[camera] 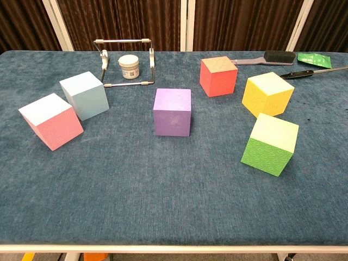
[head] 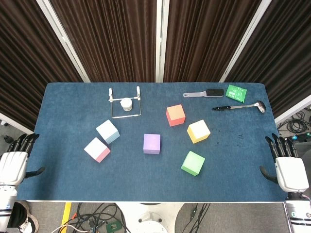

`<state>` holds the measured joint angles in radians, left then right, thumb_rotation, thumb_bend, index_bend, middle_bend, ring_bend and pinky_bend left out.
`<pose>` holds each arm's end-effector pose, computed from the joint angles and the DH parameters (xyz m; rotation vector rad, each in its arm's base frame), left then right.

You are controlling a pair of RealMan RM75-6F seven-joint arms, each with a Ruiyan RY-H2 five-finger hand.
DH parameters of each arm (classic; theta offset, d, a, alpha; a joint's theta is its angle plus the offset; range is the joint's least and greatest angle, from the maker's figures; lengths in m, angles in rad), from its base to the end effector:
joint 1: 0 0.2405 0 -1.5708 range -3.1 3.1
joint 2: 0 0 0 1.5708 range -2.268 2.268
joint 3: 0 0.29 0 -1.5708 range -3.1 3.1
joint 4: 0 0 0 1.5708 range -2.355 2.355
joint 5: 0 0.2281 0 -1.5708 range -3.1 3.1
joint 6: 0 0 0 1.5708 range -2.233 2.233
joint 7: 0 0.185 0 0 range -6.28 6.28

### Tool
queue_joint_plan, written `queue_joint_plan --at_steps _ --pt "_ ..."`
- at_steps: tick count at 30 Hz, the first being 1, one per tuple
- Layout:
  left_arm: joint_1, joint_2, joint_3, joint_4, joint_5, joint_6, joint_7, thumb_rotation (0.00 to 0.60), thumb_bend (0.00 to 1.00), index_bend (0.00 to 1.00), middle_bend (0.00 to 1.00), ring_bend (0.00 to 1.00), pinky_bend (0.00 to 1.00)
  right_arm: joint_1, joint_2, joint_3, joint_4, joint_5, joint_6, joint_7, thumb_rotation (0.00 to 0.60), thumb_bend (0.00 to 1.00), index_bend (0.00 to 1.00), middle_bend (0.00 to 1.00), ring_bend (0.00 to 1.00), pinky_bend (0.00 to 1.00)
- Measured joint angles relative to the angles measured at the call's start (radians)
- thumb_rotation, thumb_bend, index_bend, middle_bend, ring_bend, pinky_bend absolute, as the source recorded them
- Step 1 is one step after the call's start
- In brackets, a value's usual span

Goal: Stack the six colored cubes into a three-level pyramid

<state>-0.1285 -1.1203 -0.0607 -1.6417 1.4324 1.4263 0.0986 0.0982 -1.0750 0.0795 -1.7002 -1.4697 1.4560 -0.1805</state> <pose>-0.3457 0.2428 0.1498 -1.4057 -0.8916 -0.8296 -0.3329 -0.2359 0.1658 1.4187 -0.8048 0.8049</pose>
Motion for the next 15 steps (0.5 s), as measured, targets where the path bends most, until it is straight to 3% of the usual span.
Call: queue_joint_plan --at_steps 15 --pt "-0.028 0.001 -0.016 -0.013 -0.002 -0.027 -0.015 0.6 0.0 0.1 0.1 0.03 0.16 0.003 0.001 0.002 0.001 0.008 -0.006 0.017 0.6 0.17 0.0 0.0 0.0 0.0"
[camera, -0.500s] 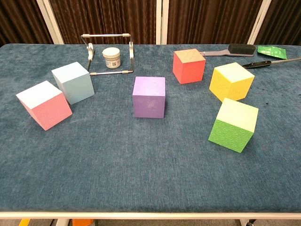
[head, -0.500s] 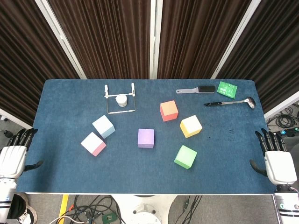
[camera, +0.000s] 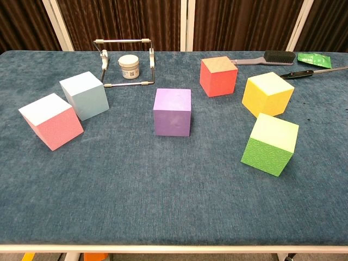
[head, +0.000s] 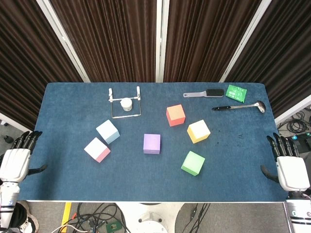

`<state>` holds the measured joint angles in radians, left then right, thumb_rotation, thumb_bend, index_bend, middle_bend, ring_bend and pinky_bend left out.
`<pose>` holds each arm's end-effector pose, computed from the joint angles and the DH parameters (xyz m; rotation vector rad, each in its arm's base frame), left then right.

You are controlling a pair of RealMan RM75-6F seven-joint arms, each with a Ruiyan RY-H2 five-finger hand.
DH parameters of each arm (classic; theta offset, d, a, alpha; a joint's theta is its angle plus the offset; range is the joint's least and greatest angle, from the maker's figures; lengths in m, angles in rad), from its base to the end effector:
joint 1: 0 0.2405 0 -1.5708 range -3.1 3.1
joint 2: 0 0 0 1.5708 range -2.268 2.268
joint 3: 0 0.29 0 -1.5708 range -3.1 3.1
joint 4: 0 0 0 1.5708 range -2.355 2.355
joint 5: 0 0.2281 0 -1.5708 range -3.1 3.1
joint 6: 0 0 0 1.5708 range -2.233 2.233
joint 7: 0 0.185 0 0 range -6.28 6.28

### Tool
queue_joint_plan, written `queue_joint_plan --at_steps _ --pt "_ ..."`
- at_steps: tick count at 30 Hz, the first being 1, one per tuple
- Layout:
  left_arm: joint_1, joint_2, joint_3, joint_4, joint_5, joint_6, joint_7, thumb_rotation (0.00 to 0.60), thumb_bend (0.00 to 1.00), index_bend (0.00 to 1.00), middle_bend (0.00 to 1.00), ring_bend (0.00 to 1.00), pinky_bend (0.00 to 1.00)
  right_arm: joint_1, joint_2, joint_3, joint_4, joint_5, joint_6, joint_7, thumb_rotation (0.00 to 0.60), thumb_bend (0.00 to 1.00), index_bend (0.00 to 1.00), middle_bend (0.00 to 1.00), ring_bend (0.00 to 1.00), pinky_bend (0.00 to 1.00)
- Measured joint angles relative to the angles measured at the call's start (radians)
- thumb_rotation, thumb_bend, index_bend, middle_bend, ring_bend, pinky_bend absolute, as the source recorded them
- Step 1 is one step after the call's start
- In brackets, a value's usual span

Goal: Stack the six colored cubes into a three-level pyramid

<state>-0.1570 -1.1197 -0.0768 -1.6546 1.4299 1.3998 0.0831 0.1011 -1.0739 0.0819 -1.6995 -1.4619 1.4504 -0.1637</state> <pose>-0.3359 0.2556 0.1470 -1.4196 -0.9052 -0.8669 -0.3339 -0.2374 0.1663 1.4113 -0.8207 0.8131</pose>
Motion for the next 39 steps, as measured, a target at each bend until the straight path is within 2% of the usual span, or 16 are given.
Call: queue_joint_plan --at_steps 5,10,13,18,23,29,33,39 --pt "-0.039 0.0 -0.014 -0.048 0.004 -0.05 -0.059 0.6 0.0 0.1 0.1 0.03 0.16 0.01 0.0 0.005 -0.001 -0.001 -0.006 -0.007 0.6 0.17 0.0 0.0 0.0 0.0" --pt "-0.108 -0.011 -0.054 -0.114 -0.015 -0.109 -0.032 0.6 0.0 0.1 0.1 0.03 0.16 0.028 0.005 0.017 -0.01 0.008 -0.025 -0.016 0.6 0.17 0.0 0.0 0.0 0.0" --pt "-0.176 -0.024 -0.095 -0.156 -0.061 -0.182 0.003 0.6 0.0 0.09 0.1 0.03 0.16 0.039 0.005 0.02 -0.016 0.012 -0.041 -0.024 0.6 0.17 0.0 0.0 0.0 0.0" --pt "-0.306 -0.078 -0.17 -0.174 -0.205 -0.293 0.091 0.6 0.0 0.09 0.11 0.03 0.16 0.056 0.01 0.025 -0.028 0.015 -0.057 -0.037 0.6 0.17 0.0 0.0 0.0 0.0" --pt "-0.432 -0.192 -0.217 -0.131 -0.36 -0.371 0.188 0.6 0.0 0.09 0.11 0.03 0.16 0.06 0.012 0.024 -0.03 0.015 -0.06 -0.038 0.6 0.17 0.0 0.0 0.0 0.0" --pt "-0.526 -0.312 -0.228 -0.047 -0.513 -0.407 0.281 0.6 0.0 0.09 0.11 0.03 0.14 0.064 0.009 0.024 -0.021 0.022 -0.064 -0.031 0.6 0.17 0.0 0.0 0.0 0.0" --pt "-0.561 -0.359 -0.227 0.019 -0.59 -0.411 0.317 0.6 0.0 0.09 0.11 0.03 0.14 0.065 0.009 0.024 -0.012 0.027 -0.068 -0.025 0.6 0.17 0.0 0.0 0.0 0.0" --pt "-0.591 -0.381 -0.223 0.063 -0.694 -0.434 0.328 0.6 0.0 0.09 0.11 0.03 0.14 0.073 0.006 0.024 -0.002 0.039 -0.083 -0.022 0.6 0.17 0.0 0.0 0.0 0.0"
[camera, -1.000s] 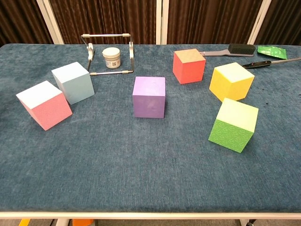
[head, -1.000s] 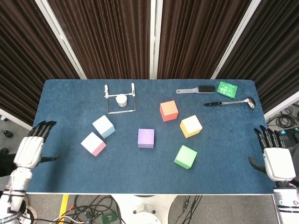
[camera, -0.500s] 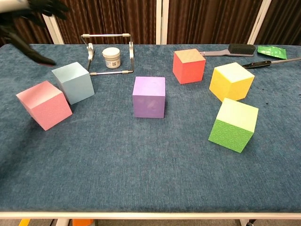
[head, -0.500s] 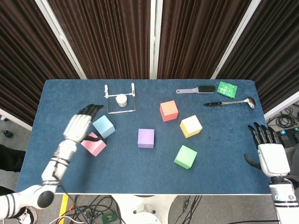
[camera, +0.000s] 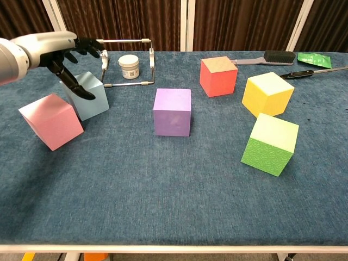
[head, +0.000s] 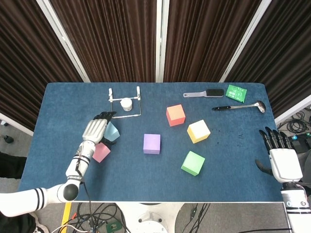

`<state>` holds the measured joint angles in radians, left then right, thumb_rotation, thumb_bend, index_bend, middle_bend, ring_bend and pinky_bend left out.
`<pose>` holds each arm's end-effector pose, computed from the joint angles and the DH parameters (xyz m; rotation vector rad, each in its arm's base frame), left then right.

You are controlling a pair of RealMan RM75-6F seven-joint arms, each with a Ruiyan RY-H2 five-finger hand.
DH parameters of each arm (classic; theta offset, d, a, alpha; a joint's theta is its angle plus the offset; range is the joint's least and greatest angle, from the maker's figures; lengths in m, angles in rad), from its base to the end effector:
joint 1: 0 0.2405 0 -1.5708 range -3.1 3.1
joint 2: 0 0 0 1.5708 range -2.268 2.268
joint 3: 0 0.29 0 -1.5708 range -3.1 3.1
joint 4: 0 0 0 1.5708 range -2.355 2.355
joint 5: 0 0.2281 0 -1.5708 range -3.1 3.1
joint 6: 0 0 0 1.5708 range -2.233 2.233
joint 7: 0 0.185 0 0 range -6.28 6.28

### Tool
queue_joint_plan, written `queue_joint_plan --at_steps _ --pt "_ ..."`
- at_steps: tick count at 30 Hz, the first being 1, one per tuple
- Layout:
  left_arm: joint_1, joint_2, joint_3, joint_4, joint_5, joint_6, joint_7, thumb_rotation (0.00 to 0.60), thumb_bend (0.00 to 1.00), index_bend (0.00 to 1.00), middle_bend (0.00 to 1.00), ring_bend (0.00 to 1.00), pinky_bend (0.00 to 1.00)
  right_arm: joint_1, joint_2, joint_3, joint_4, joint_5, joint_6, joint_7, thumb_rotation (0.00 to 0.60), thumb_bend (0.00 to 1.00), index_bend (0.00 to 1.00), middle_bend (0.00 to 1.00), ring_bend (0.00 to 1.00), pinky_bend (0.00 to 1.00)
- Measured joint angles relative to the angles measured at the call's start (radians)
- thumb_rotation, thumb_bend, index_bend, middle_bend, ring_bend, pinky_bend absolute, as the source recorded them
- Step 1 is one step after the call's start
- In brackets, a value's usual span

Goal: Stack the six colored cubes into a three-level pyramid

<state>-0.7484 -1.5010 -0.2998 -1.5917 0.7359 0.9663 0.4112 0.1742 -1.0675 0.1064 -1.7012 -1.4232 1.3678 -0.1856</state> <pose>-0.1703 0.4266 -0.0216 -1.6000 -1.2653 -0.9008 -0.3243 -0.2668 0.1609 1.4649 -0.8137 0.8010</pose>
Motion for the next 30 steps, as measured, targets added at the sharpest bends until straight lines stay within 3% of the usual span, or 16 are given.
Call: queue_joint_plan --at_steps 7,15,30 --pt "-0.035 -0.019 0.001 0.039 -0.074 -0.007 0.017 0.6 0.0 0.09 0.14 0.03 0.14 0.006 -0.005 -0.001 0.003 0.003 -0.005 -0.001 0.6 0.17 0.0 0.0 0.0 0.0" --pt "-0.069 -0.037 0.009 0.044 -0.18 0.059 0.108 0.6 0.0 0.09 0.19 0.03 0.14 0.004 -0.001 0.001 0.009 0.019 -0.005 0.007 0.6 0.17 0.0 0.0 0.0 0.0" --pt "-0.1 -0.062 0.024 0.057 -0.231 0.155 0.202 0.6 0.0 0.09 0.33 0.04 0.16 0.01 -0.009 -0.003 0.023 0.031 -0.017 0.016 0.6 0.17 0.0 0.0 0.0 0.0"
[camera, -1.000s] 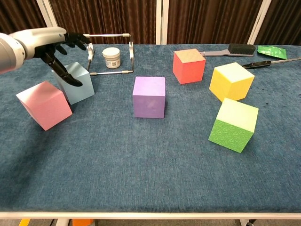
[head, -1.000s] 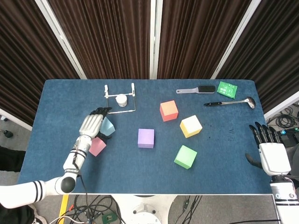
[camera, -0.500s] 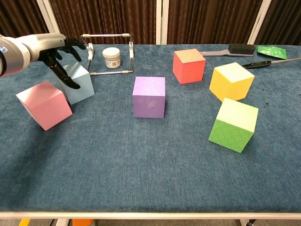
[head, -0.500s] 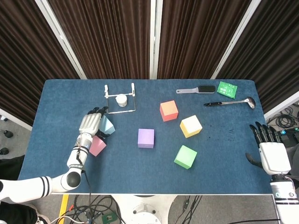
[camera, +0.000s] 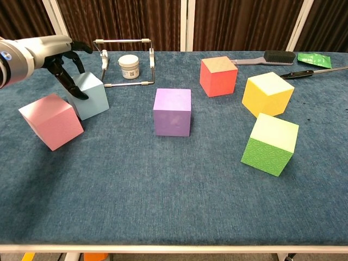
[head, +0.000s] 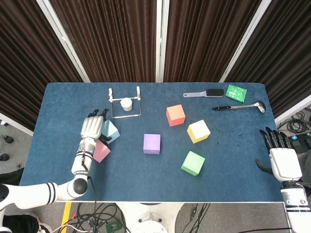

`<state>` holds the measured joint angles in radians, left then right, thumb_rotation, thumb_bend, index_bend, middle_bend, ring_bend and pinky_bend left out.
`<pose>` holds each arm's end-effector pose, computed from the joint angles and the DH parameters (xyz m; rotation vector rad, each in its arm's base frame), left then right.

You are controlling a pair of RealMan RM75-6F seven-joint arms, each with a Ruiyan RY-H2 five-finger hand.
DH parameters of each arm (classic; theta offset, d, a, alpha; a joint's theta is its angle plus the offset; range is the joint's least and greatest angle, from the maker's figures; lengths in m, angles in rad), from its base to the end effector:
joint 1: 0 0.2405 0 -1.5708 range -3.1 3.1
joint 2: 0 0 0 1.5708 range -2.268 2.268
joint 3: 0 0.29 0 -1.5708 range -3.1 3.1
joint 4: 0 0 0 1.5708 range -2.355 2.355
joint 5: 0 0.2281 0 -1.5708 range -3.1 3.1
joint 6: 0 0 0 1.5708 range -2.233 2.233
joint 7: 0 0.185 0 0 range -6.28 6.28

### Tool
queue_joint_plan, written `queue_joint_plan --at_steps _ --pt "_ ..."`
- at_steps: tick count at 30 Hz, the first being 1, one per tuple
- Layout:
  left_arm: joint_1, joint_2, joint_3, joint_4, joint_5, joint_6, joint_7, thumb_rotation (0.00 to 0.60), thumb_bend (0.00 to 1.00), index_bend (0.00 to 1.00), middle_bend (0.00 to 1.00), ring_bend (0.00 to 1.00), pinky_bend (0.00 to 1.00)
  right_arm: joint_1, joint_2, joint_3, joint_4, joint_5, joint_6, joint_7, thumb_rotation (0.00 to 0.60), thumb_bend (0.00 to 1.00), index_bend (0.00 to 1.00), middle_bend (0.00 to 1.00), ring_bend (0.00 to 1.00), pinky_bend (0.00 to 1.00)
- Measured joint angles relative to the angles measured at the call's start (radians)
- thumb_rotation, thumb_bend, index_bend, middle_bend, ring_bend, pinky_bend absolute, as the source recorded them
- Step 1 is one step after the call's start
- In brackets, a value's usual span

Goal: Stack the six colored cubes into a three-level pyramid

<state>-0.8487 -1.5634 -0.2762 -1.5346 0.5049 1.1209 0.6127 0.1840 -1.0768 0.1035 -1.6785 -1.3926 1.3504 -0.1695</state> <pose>-0.1765 0.4427 -0.0258 -1.4999 -1.1721 -0.7242 -0.3330 -0.2701 0.1587 1.4521 -0.8412 0.7838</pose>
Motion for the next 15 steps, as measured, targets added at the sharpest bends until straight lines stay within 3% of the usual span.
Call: queue_joint_plan --at_steps 8,15 --pt "-0.004 -0.015 0.003 0.01 -0.027 0.022 0.037 0.6 0.0 0.09 0.38 0.07 0.18 -0.001 0.001 -0.002 0.003 0.008 -0.004 0.005 0.6 0.18 0.0 0.0 0.0 0.0" --pt "0.003 -0.007 0.0 0.002 0.013 0.009 0.005 0.6 0.0 0.11 0.42 0.08 0.18 -0.001 0.001 0.0 0.002 0.018 -0.004 0.003 0.6 0.19 0.0 0.0 0.0 0.0"
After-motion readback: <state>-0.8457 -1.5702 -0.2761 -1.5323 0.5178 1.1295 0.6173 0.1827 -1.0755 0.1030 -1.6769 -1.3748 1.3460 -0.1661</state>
